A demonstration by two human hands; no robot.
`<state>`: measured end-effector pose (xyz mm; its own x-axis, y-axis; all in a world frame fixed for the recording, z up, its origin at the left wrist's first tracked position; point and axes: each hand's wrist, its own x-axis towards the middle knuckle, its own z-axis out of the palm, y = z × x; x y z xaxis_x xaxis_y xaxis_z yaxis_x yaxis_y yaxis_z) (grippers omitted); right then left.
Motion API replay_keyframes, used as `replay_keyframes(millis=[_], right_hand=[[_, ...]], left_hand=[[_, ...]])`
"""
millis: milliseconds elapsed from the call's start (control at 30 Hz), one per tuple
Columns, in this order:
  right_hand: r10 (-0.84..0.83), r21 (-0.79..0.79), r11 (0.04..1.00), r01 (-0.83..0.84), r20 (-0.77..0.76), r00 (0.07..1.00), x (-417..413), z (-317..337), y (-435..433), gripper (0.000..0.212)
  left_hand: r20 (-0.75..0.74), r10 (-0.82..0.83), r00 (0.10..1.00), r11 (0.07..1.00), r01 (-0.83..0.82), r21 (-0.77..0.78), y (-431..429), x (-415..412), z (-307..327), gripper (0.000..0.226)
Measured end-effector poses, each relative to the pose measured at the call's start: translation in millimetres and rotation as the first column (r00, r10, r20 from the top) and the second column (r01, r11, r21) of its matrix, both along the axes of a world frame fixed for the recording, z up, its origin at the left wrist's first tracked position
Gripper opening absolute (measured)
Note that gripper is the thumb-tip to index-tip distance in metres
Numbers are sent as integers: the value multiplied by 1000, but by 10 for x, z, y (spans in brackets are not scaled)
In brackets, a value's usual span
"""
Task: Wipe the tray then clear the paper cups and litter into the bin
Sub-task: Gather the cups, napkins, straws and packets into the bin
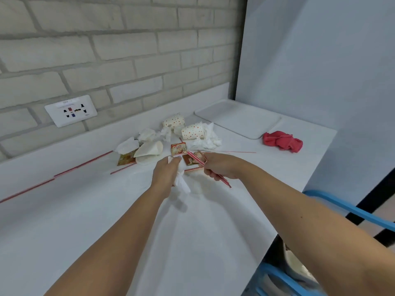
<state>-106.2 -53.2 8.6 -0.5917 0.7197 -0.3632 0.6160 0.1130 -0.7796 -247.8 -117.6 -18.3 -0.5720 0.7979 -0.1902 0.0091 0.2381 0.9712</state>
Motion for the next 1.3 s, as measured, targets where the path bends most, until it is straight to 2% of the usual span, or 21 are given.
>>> replay_keyframes(millis=[100,167,300,400,500,600,767,833,933,1033,1167,1300], right_hand=[[-51,2,999,51,-53,997,348,43,30,11],[-113,14,993,116,-113,987,604,52,71,16],[-315,-63,947,314,-361,878,1134,91,137,23],[-358,-15,923,384,-393,847,1608,76,181,28],[-377,120,897,426,-295,878,2105,23,221,31],[-414,239,857,457,-207,886,2578,-96,268,33],[-437,259,871,418,16,899,3176,-562,337,29],[-433,253,884,393,128,892,3386,-829,372,29],[-432,269,893,361,286,855,3644,-1207,406,35],[-421,275,902,334,386,821,3802,-1498,409,39],[-418,268,904,332,401,815,3938,-1815,415,41],[-411,238,910,339,415,812,4072,-2104,429,35]], left_hand=[[-18,-51,999,997,52,50,119,325,-6,14],[-18,-69,997,995,71,66,197,593,0,28],[17,-103,995,992,101,73,343,1207,-4,51],[-21,-159,987,985,160,66,384,1724,-10,43],[-72,-238,969,968,243,70,425,2207,-66,32],[-143,-303,942,949,313,49,461,2635,-99,37],[-318,-489,812,862,506,-32,432,3181,-271,34],[-293,-563,773,820,567,-79,421,3348,-410,31],[-174,-580,796,815,573,-91,417,3480,-685,20],[-53,-614,788,786,603,-140,408,3516,-935,30],[-122,-656,745,748,620,-239,441,3596,-1149,17],[-203,-676,708,729,603,-325,455,3652,-1334,22]])
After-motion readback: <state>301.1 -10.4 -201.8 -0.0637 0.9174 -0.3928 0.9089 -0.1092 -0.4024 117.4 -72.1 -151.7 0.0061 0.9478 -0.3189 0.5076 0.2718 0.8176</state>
